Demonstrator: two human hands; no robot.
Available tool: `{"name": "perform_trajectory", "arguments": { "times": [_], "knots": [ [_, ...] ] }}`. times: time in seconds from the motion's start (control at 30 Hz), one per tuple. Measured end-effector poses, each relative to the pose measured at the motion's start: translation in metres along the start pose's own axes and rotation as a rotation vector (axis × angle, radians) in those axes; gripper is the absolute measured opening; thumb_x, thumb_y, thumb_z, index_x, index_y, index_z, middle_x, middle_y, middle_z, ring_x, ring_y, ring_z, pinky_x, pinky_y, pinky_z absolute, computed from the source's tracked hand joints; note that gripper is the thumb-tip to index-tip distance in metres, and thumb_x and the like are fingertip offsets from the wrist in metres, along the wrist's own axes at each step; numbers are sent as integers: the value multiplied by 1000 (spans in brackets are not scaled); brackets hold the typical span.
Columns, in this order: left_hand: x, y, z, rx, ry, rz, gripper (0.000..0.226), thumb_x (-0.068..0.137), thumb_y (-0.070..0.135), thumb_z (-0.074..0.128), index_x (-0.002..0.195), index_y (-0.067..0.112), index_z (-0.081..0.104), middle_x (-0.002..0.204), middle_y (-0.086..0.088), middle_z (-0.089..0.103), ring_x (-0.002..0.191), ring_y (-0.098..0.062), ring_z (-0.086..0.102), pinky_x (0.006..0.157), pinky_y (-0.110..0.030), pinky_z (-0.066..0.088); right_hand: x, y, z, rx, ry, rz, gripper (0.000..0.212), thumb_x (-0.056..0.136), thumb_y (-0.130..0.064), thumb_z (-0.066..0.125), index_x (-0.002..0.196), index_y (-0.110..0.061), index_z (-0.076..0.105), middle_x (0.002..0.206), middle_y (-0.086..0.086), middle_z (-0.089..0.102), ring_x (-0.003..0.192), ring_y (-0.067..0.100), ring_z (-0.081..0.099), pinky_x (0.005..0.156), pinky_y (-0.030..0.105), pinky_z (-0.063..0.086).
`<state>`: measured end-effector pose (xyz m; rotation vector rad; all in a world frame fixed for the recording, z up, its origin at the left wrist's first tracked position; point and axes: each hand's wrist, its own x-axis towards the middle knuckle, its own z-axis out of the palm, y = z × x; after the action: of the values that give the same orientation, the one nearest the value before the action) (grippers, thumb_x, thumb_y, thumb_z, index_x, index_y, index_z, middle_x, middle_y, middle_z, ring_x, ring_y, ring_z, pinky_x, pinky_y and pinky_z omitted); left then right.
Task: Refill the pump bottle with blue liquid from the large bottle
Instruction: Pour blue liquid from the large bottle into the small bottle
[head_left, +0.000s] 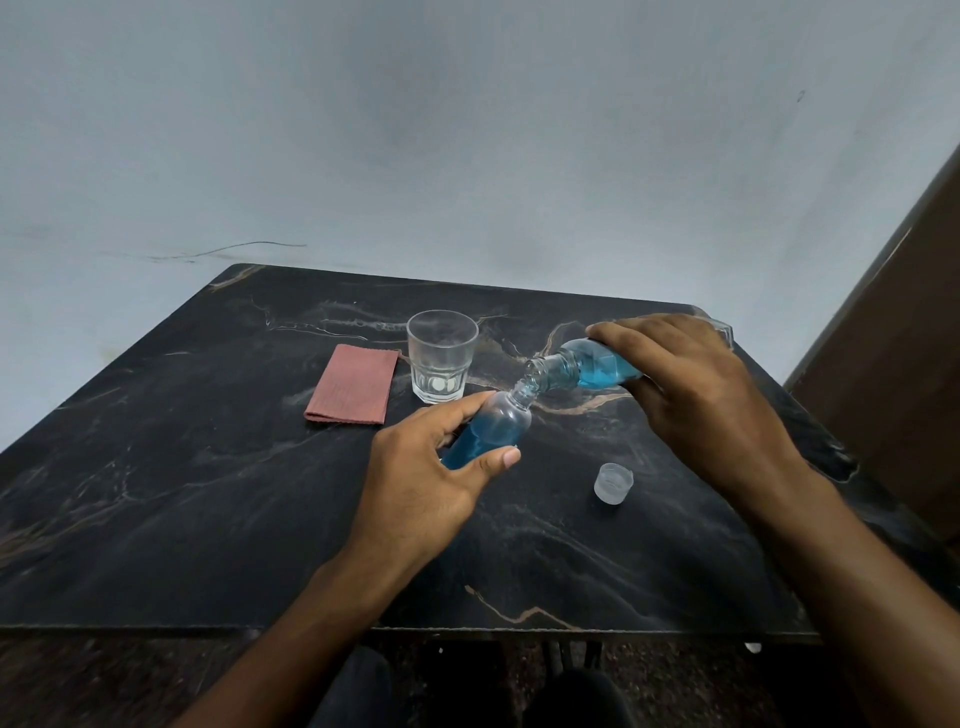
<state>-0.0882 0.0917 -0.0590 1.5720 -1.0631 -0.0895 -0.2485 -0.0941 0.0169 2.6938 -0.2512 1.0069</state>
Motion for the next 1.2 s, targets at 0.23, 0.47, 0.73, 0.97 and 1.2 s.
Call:
{"name": "perform_trajectory", "arguments": {
  "times": [0.23, 0.47, 0.73, 0.97, 1.2],
  "knots": [
    [-1, -1, 0, -2, -1, -2, 61, 75, 23, 88, 123, 47, 60, 113, 28, 68, 109, 9, 66, 90, -6, 49, 0, -1, -1, -7, -1, 2, 50, 81, -1, 77, 128, -7, 64, 119, 10, 70, 108, 31, 63, 94, 42, 47],
    [-1, -2, 1, 8, 2, -4, 62, 74, 24, 89, 121, 50, 58, 109, 30, 66, 109, 7, 67, 89, -5, 49, 0, 0, -2, -2, 5, -11, 48, 82, 0, 75, 128, -7, 64, 119, 10, 70, 108, 32, 63, 94, 44, 47],
    [-1, -2, 1, 1, 7, 7, 61, 75, 25, 89, 124, 48, 60, 114, 26, 69, 111, 7, 67, 93, -10, 51, 0, -1, -3, 2, 6, -9, 47, 82, 1, 75, 127, -6, 65, 118, 10, 70, 107, 33, 63, 94, 43, 47],
    [-1, 0, 0, 4, 2, 2, 61, 75, 25, 88, 123, 48, 59, 111, 31, 66, 110, 11, 65, 91, -6, 49, 0, -2, -5, 5, 1, -10, 49, 81, 1, 76, 128, -6, 65, 119, 11, 70, 108, 34, 63, 93, 45, 48],
    [-1, 1, 1, -5, 8, 12, 60, 75, 26, 89, 128, 39, 65, 113, 29, 68, 111, 10, 65, 93, -8, 50, -2, -1, -4, 7, 8, 9, 49, 81, 0, 77, 128, -7, 64, 118, 9, 70, 108, 30, 62, 94, 41, 46]
  ]
}}
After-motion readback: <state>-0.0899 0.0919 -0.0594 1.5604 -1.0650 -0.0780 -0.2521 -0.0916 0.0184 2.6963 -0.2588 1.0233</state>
